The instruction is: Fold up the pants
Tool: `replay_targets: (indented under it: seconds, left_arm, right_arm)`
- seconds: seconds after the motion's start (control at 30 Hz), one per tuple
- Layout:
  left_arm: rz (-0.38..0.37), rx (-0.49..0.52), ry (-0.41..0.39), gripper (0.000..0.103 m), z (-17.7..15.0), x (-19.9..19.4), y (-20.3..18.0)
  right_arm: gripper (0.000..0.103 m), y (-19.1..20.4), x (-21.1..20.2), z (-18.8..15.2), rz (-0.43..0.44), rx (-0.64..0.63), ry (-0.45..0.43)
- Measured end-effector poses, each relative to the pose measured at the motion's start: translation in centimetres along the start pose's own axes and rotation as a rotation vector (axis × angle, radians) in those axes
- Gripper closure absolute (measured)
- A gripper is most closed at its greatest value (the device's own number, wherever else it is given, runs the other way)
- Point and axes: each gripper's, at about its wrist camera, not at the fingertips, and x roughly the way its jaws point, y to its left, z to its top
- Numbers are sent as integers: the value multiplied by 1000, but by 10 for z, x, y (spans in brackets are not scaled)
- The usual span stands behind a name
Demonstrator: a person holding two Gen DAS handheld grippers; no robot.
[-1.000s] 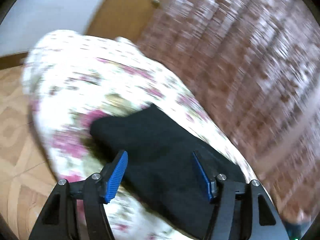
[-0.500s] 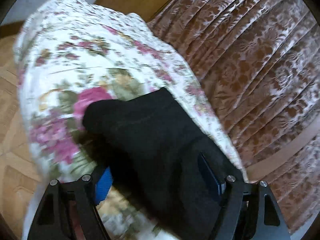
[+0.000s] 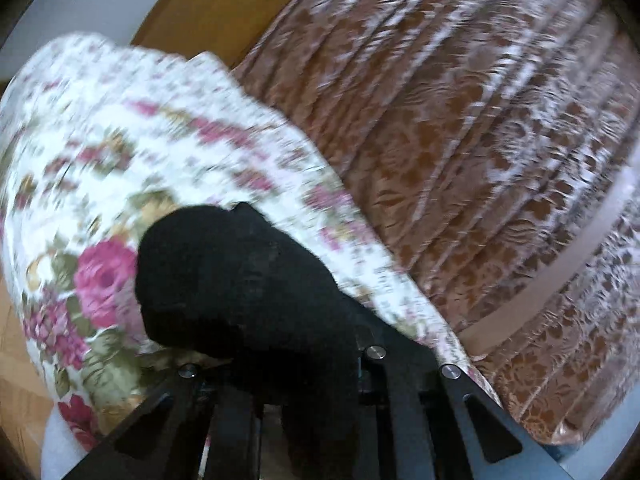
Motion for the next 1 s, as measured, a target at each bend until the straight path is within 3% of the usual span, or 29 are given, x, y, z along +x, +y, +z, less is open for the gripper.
replay_targets:
  seconds: [0.3,0.47,0.77,1.0]
  left_arm:
    - [-158,229,-55,90,1,-31,-83]
    - [-262,426,-45,90,-21,-46,-137]
    - [-456,638,92,90,-93,-39,-206]
    - [-492,669,212,90,-134,-20,-223]
  right_arm:
    - [27,0,-1,1,-3,8,5]
    - [27,0,0,2,-8,15,13]
    - [27,2,0,3,-22,14,23]
    - [26,2,0,5,-21,11,38]
